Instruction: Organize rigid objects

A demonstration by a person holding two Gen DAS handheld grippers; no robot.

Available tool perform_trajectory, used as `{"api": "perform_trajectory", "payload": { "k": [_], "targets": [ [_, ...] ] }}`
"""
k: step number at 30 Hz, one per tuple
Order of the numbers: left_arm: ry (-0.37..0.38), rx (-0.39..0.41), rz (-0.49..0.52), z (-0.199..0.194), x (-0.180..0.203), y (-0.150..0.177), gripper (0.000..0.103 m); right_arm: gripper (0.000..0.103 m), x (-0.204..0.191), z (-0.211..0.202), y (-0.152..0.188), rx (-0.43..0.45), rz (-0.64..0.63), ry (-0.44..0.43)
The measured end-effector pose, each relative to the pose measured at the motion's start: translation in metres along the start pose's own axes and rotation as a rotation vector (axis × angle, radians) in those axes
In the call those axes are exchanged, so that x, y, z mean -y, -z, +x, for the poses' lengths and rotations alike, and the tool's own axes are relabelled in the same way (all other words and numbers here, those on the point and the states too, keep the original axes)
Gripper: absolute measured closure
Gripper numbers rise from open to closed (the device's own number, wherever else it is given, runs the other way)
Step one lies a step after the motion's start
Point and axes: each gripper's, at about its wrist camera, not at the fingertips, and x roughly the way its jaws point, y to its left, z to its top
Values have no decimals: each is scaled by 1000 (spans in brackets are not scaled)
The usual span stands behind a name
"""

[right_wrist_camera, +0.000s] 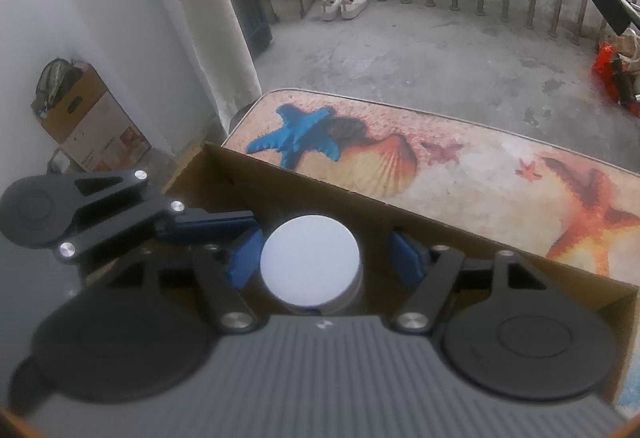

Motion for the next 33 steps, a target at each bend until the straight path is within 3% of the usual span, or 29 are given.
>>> {"api": "perform_trajectory", "payload": {
  "k": [5, 11, 15, 19, 26, 30, 33],
  "targets": [
    [3, 28, -1, -10, 3, -2, 31, 33, 4, -18, -1, 25, 19, 3],
    [6, 51, -5, -25, 4, -4, 31, 33, 9, -56, -1, 76, 50, 13],
    [-1, 65, -16, -44, 5, -2, 25, 33, 11, -100, 7, 134, 69, 8],
    [-15, 105, -17, -79, 9, 2, 21, 33, 11, -168, 26, 234, 78, 3],
    [-45, 235, -49, -168, 15, 22, 9, 29, -1, -301, 104, 427, 74, 47],
    [-32, 296, -90, -211, 25, 62, 3, 24, -9, -366, 170, 562, 80, 111],
    [-16, 299, -149, -215, 36, 108, 2, 23, -9, -389, 226, 612, 135, 122]
  ]
}}
